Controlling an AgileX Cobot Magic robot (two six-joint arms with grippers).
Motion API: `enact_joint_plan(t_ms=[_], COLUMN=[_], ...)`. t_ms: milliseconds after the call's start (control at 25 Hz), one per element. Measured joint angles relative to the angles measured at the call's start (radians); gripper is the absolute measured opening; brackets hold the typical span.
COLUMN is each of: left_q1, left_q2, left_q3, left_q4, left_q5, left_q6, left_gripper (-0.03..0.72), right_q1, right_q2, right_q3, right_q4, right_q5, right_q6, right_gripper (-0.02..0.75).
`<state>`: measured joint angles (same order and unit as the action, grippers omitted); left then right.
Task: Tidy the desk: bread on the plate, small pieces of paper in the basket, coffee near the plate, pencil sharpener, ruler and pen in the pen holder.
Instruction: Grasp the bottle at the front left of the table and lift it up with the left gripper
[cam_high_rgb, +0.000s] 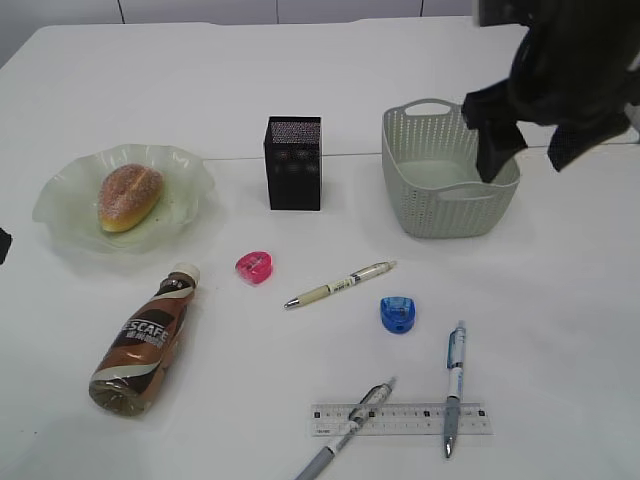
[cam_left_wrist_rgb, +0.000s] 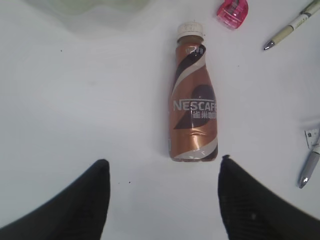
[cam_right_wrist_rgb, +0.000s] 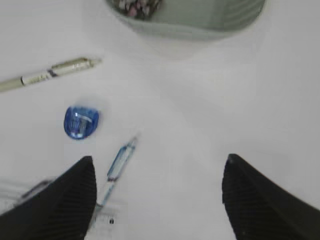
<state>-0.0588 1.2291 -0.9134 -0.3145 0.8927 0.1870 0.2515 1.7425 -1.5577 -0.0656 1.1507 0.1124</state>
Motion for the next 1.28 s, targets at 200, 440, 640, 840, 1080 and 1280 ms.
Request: enact_joint_plan(t_ms=[200,440,640,840,1080,1280], left_q1=[-0.003,-0.139,-0.279,-0.301,-0.301,-0.301], left_q2=[0.0,0.05,0.17,0.321,0.46,0.55], left_q3=[0.0,0.0,-0.004,-0.068,-0.166,-0.185], left_q4=[-0.002,0.047,0.055,0.076,0.101,0.103], left_q5=[-0.047,-0.133,-0.201,-0.208,-0.208,-0.209], left_q6=[0.0,0.0,-0.018,-0.072,-0.096,-0.111], left_gripper=[0.496,0.496,0.496,0.498,0.539,0.55], right_q1=[0.0,0.0,0.0,0.0,0.0,0.0], right_q2=[-0.156,-0.3,-0.342,-0.344,-0.344,-0.345], right_q3=[0.239,0.48,0.569,0.581,0.581,0.581], right_q4=[0.015,0.026,0.026,0.026,0.026,0.026], right_q5=[-0.01,-0.05,-0.066,-0.067,-0.072,-0.085], right_q6=[-0.006,-0.008,-0.01,-0.012,-0.012,-0.012], right_gripper=[0.575,0.575,0.575,0.575,0.574,0.575])
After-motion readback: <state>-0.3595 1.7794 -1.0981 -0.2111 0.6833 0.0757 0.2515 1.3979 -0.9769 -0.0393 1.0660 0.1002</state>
